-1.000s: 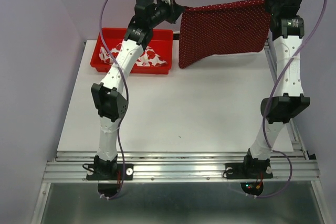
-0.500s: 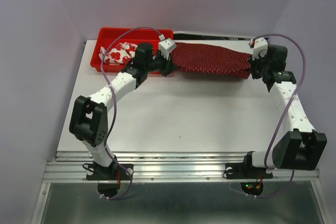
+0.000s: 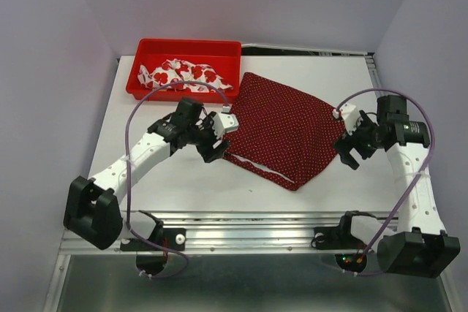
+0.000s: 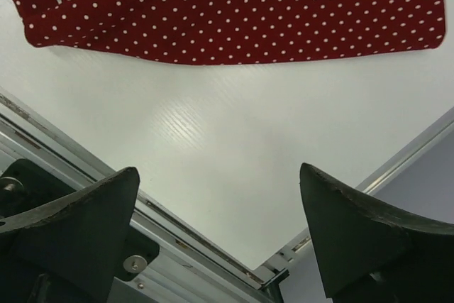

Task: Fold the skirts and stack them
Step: Flatten the skirt out, then fold the skirt

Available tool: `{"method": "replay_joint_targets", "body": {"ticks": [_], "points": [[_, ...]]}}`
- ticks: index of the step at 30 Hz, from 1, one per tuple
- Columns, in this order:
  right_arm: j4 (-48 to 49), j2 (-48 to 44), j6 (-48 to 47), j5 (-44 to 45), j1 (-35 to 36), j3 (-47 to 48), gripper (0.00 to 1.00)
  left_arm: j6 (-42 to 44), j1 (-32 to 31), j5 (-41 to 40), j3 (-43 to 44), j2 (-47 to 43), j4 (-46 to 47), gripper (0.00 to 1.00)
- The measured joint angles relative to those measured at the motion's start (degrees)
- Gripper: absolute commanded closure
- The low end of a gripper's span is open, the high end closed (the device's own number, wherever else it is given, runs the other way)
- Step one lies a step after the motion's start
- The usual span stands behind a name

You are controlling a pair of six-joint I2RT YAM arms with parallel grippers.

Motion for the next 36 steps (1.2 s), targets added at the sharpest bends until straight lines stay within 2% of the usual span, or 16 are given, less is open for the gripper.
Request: {"method": "replay_joint_targets", "body": {"ticks": [2,5,6,7,8,12,15,18,23,27,29,31,33,36], "points": [[-0.7,0.3,-0.5,-0.6,0.0,2.5,0.0,1.6,0.0,-0.5,0.0,-2.1,-2.2,0.15],[0.8,3.9,1.9,-1.8,0.0,4.9,0.12,0.3,0.0,-1.1,-0.1,-3.8,-1.9,0.21],[2.8,6.3,3.5,-2.2,0.0,5.4,0.17,-1.1,0.0,-1.5,-0.1,-3.8,-0.8,0.32],[4.3,8.9,5.0,-2.4,0.0,5.9,0.28,-2.8,0.0,-1.8,-0.1,-3.5,0.2,0.44],[5.4,11.5,5.7,-3.0,0.0,6.1,0.32,-3.9,0.0,-1.9,0.1,-2.5,0.6,0.48],[8.7,26.2,10.8,-5.9,0.0,10.5,0.36,-10.1,-0.5,-1.8,3.3,5.5,3.2,0.52],[10.4,32.5,15.0,-7.8,0.4,11.5,0.38,-14.7,-2.3,-3.2,5.0,11.8,6.8,0.57],[12.2,34.4,18.7,-7.5,2.6,11.3,0.41,-18.0,-3.3,-5.2,6.9,16.5,7.8,0.64],[17.9,34.4,19.9,-3.2,8.0,5.1,0.53,-22.0,-3.7,-9.3,11.5,25.7,9.8,0.72],[22.1,34.5,16.6,4.5,8.7,-4.8,0.63,-22.6,-3.3,-12.9,11.5,28.4,8.9,0.74],[24.2,31.8,14.0,8.1,8.5,-9.4,0.76,-22.6,-2.7,-14.4,11.1,28.7,8.5,0.73],[25.4,29.1,12.3,10.2,8.5,-12.2,0.77,-21.9,-2.4,-15.1,10.7,28.6,8.2,0.68],[24.5,27.4,10.9,11.8,8.6,-13.4,0.75,-20.0,-2.3,-15.1,9.2,27.4,7.8,0.58],[22.3,26.5,10.6,11.4,8.5,-12.1,0.73,-14.8,-2.6,-15.1,7.2,23.0,6.1,0.51]]}}
